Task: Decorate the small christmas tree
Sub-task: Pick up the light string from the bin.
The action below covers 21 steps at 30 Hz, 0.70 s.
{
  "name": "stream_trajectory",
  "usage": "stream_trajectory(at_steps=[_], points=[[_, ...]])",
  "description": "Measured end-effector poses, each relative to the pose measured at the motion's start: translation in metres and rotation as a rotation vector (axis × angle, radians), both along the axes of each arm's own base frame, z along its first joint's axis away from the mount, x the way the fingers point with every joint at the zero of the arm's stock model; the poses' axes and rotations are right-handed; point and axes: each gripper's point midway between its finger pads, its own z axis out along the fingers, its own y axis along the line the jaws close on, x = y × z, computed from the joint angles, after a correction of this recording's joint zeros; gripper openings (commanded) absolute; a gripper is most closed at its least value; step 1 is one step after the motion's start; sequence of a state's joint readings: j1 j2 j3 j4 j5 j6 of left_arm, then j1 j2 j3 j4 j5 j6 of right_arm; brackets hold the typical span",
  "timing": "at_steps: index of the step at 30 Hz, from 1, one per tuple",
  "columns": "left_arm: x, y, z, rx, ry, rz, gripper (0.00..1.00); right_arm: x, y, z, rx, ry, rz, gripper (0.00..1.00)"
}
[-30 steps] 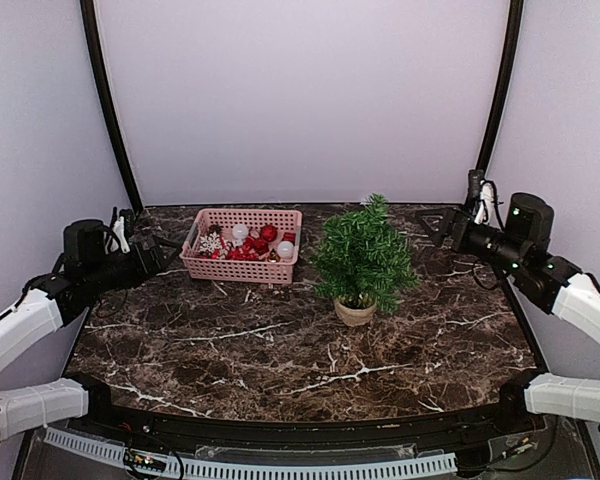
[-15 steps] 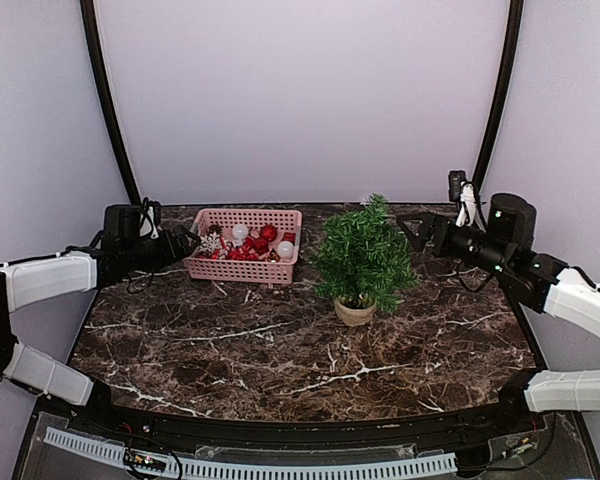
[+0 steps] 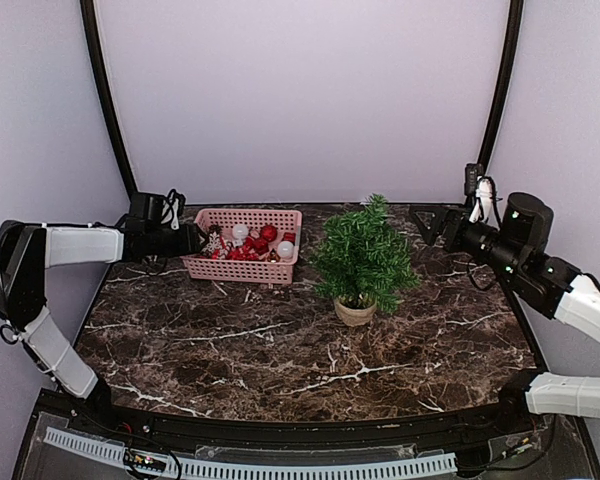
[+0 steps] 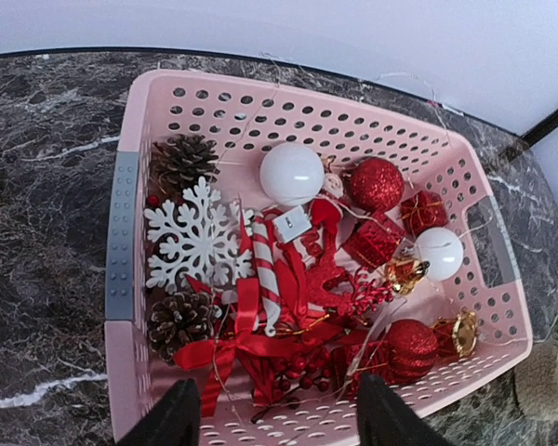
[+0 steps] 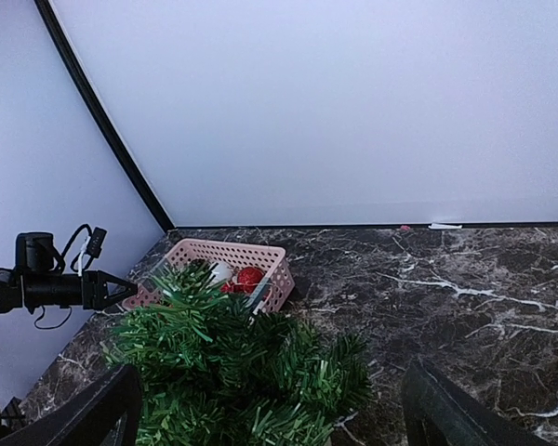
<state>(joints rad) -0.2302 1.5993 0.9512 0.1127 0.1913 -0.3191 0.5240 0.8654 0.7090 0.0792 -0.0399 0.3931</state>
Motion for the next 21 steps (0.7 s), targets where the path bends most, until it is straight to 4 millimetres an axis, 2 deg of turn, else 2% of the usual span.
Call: stream_trajectory(at_steps=[1, 2, 3, 5, 8, 11, 14, 18, 21], points=[[0.001, -0.001, -0.004, 0.008, 0.006, -0.008, 0.38, 0.000, 0.000, -0.001, -0.002, 0.002, -0.003, 0.99], [0.002, -0.001, -0.006, 0.010, 0.012, -0.011, 0.31, 0.000, -0.001, -0.001, -0.005, 0.003, -0.006, 0.98], [0.004, -0.002, -0.009, 0.023, 0.014, -0.027, 0.19, 0.001, -0.002, -0.002, -0.007, 0.004, -0.009, 0.99], [0.005, -0.003, -0.011, 0.026, 0.020, -0.030, 0.05, 0.001, -0.002, -0.003, -0.014, 0.006, -0.012, 0.99], [0.007, -0.003, -0.007, 0.043, 0.007, -0.038, 0.00, 0.001, -0.003, -0.003, -0.033, 0.012, -0.013, 0.99], [0.006, -0.004, 0.005, 0.050, -0.025, -0.051, 0.00, 0.001, -0.003, 0.016, -0.045, -0.011, -0.011, 0.99], [0.000, -0.005, 0.040, 0.046, -0.104, -0.072, 0.00, 0.001, 0.000, 0.047, -0.042, -0.065, 0.001, 0.99], [-0.019, -0.008, 0.123, 0.002, -0.283, -0.115, 0.00, -0.001, 0.008, 0.082, -0.038, -0.130, 0.049, 0.99], [-0.035, -0.014, 0.183, -0.040, -0.412, -0.162, 0.00, 0.000, 0.019, 0.091, -0.041, -0.143, 0.095, 0.97]])
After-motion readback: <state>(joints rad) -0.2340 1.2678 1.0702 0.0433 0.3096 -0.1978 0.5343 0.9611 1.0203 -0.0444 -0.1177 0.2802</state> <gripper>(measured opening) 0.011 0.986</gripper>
